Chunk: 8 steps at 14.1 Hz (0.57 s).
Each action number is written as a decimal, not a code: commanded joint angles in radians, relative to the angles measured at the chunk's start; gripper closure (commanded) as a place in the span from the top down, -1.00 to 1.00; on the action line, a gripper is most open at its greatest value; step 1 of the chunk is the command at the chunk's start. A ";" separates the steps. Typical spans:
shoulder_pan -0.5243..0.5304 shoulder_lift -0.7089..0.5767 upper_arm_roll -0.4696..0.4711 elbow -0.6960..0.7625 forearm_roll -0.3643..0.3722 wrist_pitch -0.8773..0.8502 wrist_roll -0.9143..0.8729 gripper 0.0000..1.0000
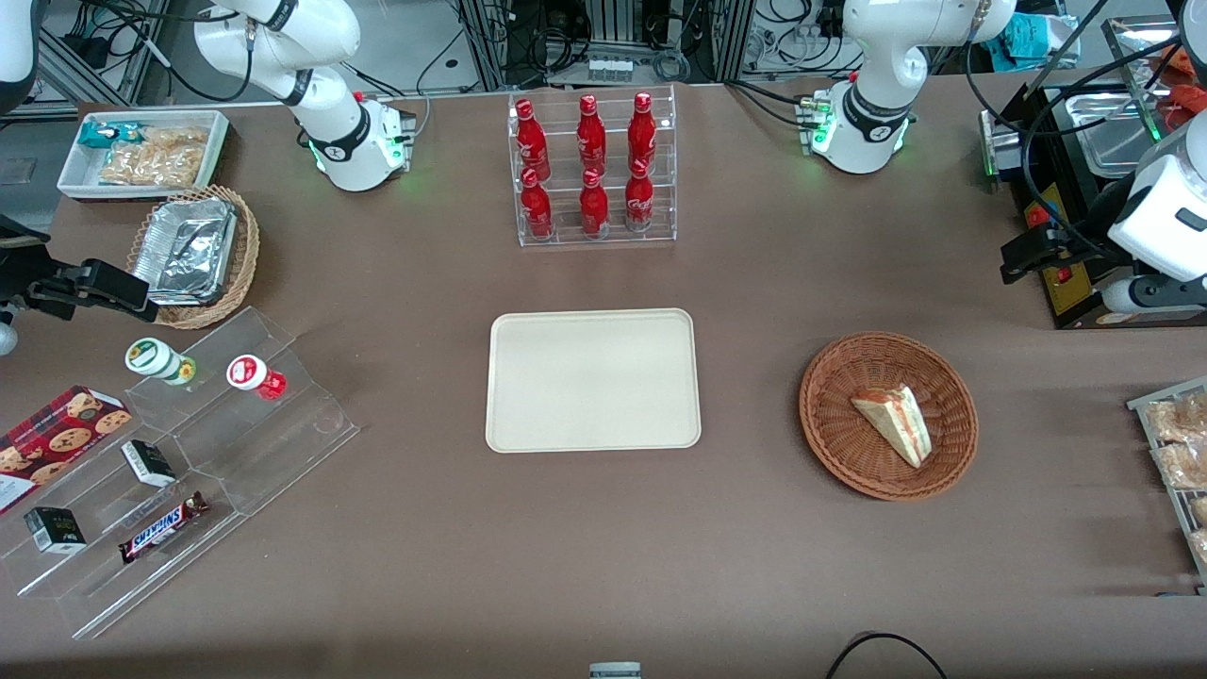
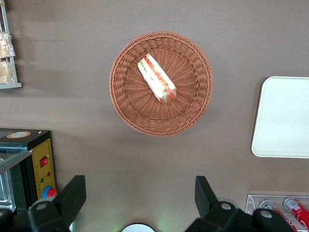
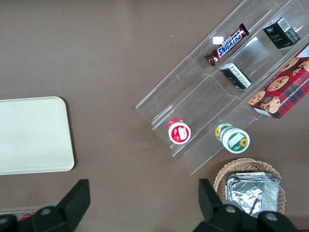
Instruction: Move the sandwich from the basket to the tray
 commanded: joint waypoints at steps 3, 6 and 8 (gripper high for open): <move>0.009 -0.001 -0.005 0.014 -0.008 -0.002 0.002 1.00; 0.009 0.023 -0.003 0.000 -0.004 0.001 -0.100 1.00; 0.009 0.081 -0.003 -0.006 -0.004 0.002 -0.220 1.00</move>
